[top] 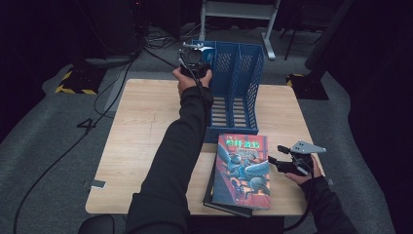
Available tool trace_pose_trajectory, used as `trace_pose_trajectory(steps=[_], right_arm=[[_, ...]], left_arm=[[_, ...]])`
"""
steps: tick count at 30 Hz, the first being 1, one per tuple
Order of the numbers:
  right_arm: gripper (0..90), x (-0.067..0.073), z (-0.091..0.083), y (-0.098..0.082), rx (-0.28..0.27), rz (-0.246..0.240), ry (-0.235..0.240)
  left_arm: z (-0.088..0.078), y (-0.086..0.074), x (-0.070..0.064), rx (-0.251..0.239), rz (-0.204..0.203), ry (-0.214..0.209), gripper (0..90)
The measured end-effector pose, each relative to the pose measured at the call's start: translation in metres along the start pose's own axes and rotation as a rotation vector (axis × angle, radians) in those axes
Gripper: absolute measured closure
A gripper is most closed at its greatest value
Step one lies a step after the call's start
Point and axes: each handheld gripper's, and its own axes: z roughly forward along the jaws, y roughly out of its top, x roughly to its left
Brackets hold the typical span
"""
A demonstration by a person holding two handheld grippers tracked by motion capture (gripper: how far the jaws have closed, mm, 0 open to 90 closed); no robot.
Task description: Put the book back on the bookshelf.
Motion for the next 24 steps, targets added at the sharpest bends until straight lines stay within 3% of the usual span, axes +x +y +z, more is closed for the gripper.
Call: trace_pose_trajectory(steps=[2, 8, 10, 14, 23, 24], right_arm=[[35.1, 0.0, 0.0, 0.0, 0.0, 0.001, 0.001], [35.3, 0.0, 0.0, 0.0, 0.0, -0.003, 0.002], [35.4, 0.0, 0.0, 0.0, 0.0, -0.002, 0.003], [35.4, 0.0, 0.0, 0.0, 0.002, -0.002, 0.0], [35.2, -0.001, 0.001, 0.0, 0.002, 0.005, 0.01], [35.4, -0.001, 0.001, 0.0, 0.002, 0.004, 0.01]], left_arm=[[0.002, -0.001, 0.0, 0.003, -0.004, -0.007, 59.8], [0.003, -0.005, -0.001, 0.021, 0.051, -0.033, 59.9], [0.003, 0.0, 0.002, 0.057, 0.091, -0.043, 60.0], [0.01, 0.006, 0.009, 0.107, 0.12, -0.053, 60.3], [0.021, 0.017, -0.004, 0.027, 0.159, -0.024, 60.7], [0.022, 0.017, -0.005, 0.036, 0.169, -0.032, 60.7]])
